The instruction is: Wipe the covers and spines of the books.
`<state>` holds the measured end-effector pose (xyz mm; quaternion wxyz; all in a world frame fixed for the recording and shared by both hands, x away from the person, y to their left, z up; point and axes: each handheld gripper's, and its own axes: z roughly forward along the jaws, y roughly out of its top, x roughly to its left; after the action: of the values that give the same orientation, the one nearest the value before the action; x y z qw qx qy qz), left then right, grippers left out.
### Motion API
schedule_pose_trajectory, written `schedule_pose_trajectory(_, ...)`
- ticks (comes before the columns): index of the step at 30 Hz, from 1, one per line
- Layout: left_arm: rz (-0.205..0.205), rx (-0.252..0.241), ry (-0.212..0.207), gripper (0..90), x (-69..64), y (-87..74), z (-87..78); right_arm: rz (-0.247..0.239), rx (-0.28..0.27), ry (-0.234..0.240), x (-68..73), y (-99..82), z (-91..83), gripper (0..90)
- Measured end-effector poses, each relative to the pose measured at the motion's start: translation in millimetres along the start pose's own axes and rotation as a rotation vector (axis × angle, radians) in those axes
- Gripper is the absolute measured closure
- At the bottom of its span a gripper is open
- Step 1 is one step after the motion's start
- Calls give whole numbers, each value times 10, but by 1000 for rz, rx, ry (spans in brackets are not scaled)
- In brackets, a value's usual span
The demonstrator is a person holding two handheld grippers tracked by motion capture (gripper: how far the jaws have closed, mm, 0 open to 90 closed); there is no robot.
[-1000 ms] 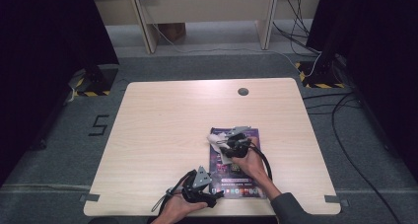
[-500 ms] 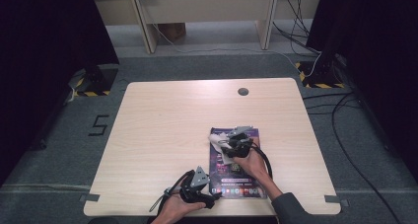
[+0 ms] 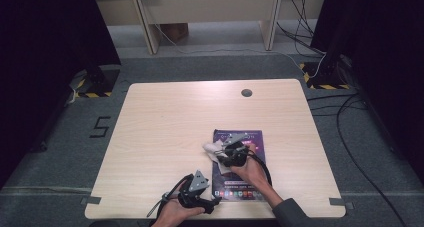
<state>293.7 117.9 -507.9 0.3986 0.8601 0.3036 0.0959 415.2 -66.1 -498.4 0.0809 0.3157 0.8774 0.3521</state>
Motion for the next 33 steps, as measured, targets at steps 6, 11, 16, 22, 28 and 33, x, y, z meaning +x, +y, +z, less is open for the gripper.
schedule_pose_trajectory(6,10,1,-2,222,-34,-14,-9,4,2,-19,-78,-54,-63,756)
schedule_pose_trajectory(11,16,0,-6,235,-43,-18,-16,33,-1,-41,-184,-118,-136,756)
schedule_pose_trajectory(16,30,12,-29,299,-58,-23,6,27,-1,-51,-163,-123,-140,756)
schedule_pose_trajectory(22,48,21,-36,340,-86,-32,24,-2,-2,-11,-13,-93,-85,754)
schedule_pose_trajectory(28,46,20,-37,343,-86,-30,15,-36,4,19,133,-72,-49,754)
schedule_pose_trajectory(33,48,22,-37,333,-90,-31,14,-24,3,26,112,-85,-61,754)
